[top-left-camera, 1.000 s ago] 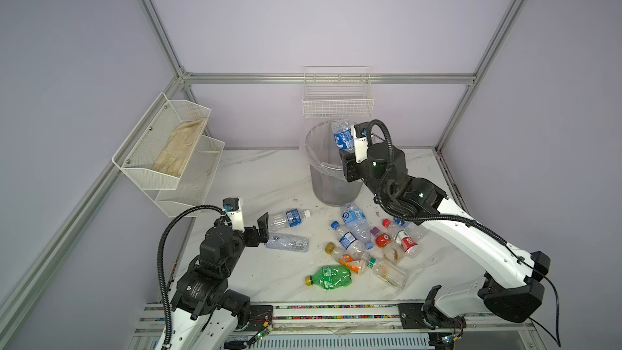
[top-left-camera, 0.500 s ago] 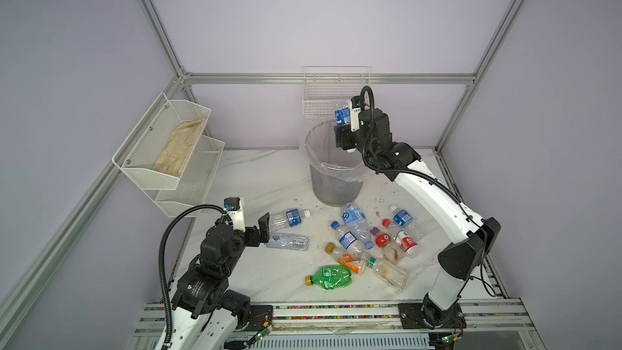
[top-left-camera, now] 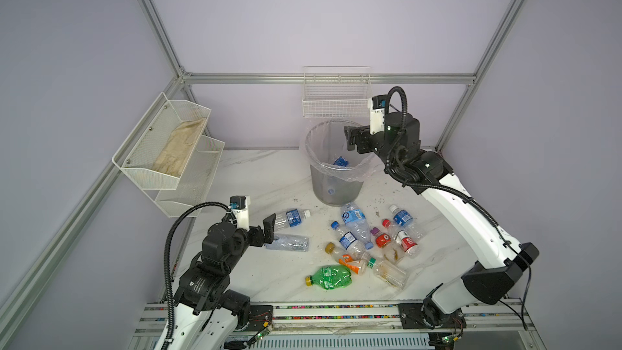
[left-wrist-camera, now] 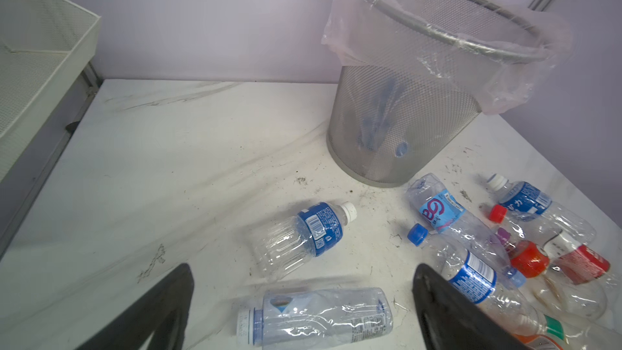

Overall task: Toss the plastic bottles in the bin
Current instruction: 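Open the right gripper to drop the bottle into the wastebasket, then lower the left gripper onto the green soda bottle and close on it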

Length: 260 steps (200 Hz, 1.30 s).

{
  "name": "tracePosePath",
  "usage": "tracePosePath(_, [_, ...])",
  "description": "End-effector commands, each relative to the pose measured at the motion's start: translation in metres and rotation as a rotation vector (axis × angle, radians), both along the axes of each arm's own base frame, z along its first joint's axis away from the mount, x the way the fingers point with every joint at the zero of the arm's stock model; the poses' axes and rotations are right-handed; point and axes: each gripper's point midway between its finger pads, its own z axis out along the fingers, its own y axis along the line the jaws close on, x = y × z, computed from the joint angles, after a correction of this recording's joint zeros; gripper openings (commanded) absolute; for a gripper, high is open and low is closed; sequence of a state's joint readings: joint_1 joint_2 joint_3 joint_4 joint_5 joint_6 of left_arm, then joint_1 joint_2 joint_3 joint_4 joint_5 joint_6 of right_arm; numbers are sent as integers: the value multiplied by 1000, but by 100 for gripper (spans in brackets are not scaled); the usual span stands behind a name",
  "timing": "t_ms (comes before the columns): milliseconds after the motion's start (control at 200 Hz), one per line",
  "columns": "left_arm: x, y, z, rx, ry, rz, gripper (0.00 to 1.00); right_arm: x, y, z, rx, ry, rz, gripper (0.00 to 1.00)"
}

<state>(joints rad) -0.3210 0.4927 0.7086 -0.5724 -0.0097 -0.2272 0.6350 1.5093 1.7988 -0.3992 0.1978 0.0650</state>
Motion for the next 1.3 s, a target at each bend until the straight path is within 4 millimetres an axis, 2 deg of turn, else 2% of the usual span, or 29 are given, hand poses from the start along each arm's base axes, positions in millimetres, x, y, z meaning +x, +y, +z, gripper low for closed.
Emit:
tracePosePath(0, [-1,-44,3,-69,-31,-239,100,-11,4,4,80,9,45,97])
tracePosePath(135, [-6,-81,8,-117,-7,-421,100,-21,3,3,111,60,59,97])
tracePosePath(295, [-23,-128,5,-10,-8,-605,100,-35,3,8,116,52,110,97])
tracePosePath(385, [-37,-155,-9,72,17,-711,100,-41,-3,12,129,39,109,98])
tracePosePath(440, [-46,-170,-19,124,38,-767,100,-39,-4,6,121,43,93,97])
tracePosePath(455, [-48,-174,-23,138,45,-780,100,-46,-11,15,133,23,87,97])
tracePosePath(515, [-60,-189,-33,187,57,-839,100,-48,-19,17,133,11,56,97])
tracePosePath(640, [-82,-213,-58,276,100,-935,100,-52,-27,17,124,7,38,97])
tracePosePath(870, [-100,-236,-100,429,189,-991,100,-55,-32,8,113,15,21,97])
tracePosePath(1295, [-94,-250,-137,546,262,-979,100,-61,-36,-2,119,35,20,97])
